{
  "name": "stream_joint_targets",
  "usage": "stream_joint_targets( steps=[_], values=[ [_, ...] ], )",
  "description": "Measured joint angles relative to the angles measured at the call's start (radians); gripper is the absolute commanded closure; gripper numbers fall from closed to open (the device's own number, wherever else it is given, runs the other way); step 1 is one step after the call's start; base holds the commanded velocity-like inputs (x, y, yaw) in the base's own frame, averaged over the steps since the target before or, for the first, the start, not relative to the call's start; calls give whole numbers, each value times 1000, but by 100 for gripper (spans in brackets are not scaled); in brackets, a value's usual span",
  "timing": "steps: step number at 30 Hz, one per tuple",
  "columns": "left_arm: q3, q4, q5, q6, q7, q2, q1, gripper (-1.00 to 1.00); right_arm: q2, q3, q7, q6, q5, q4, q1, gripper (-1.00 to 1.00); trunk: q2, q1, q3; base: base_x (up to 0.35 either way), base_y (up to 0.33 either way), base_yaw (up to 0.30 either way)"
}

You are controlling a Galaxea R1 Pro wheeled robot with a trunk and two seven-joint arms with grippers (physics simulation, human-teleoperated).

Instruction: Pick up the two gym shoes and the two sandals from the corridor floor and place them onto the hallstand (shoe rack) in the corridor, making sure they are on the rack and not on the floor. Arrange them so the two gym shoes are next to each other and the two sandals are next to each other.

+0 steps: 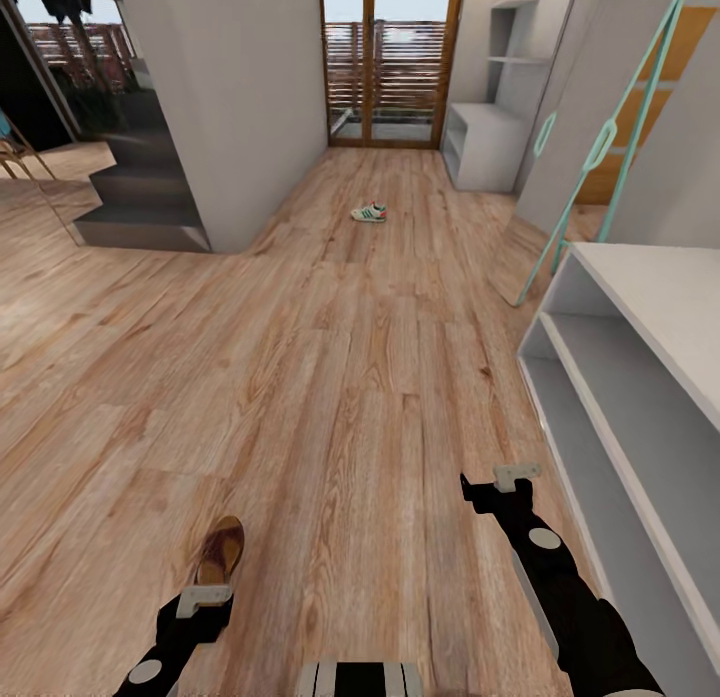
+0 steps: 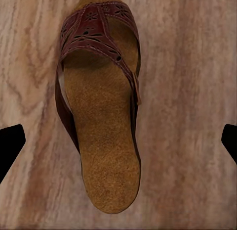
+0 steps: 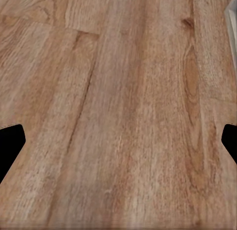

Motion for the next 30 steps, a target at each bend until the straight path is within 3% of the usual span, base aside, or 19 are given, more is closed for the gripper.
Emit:
stream_joint_targets(
  steps=[19,30],
  values=[
    [0,5,0,-1,0,0,0,-100,0,-1,0,0,0,-2,0,-100,-4,9,-74,0,0,0],
    [-1,4,0,-9,0,0,0,-100,0,-1,0,0,0,-2,0,-100,-5,8,-78,0,0,0]
  ],
)
